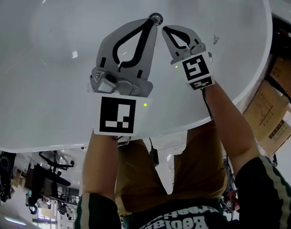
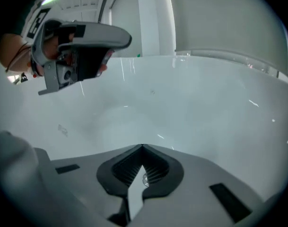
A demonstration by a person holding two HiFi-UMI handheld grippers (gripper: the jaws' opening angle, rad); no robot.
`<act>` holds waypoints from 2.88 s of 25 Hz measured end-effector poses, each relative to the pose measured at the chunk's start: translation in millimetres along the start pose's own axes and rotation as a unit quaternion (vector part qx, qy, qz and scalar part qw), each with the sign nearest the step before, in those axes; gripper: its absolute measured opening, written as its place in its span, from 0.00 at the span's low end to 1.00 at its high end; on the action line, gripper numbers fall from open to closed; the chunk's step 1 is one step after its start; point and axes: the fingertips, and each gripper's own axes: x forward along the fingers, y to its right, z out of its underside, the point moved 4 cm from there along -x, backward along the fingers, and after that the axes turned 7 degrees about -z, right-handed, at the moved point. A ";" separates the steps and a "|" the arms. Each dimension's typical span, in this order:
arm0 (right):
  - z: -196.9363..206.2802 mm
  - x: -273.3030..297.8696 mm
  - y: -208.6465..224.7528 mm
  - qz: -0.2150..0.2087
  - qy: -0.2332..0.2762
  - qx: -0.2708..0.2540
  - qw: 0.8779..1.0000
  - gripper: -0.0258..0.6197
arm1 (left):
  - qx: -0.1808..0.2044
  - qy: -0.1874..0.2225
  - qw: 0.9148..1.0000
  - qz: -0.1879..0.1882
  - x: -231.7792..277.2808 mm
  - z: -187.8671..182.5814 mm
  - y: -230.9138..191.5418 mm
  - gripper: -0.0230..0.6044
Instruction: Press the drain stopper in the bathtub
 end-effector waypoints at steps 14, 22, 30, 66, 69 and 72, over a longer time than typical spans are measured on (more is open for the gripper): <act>88.3 109.9 34.8 -0.014 -0.127 -0.051 0.990 0.05 | -0.047 -0.009 0.999 -0.024 -3.1 37.9 -35.2 0.04; 112.8 144.1 48.4 -0.025 -0.174 -0.067 0.982 0.05 | -0.074 -0.007 0.997 -0.017 8.2 49.0 -35.9 0.04; 136.8 161.6 46.7 -0.033 -0.225 -0.062 0.972 0.05 | -0.091 -0.024 0.995 -0.015 6.9 65.1 -47.3 0.04; 146.9 167.5 44.7 -0.027 -0.265 -0.050 0.963 0.05 | -0.098 -0.058 0.991 -0.067 12.7 84.4 -64.3 0.04; 150.8 165.0 41.0 -0.034 -0.267 -0.049 0.962 0.05 | -0.093 -0.059 0.992 -0.068 17.4 78.7 -62.0 0.04; 149.2 166.9 42.2 -0.035 -0.269 -0.045 0.961 0.05 | -0.086 -0.062 0.992 -0.062 21.5 76.7 -58.3 0.04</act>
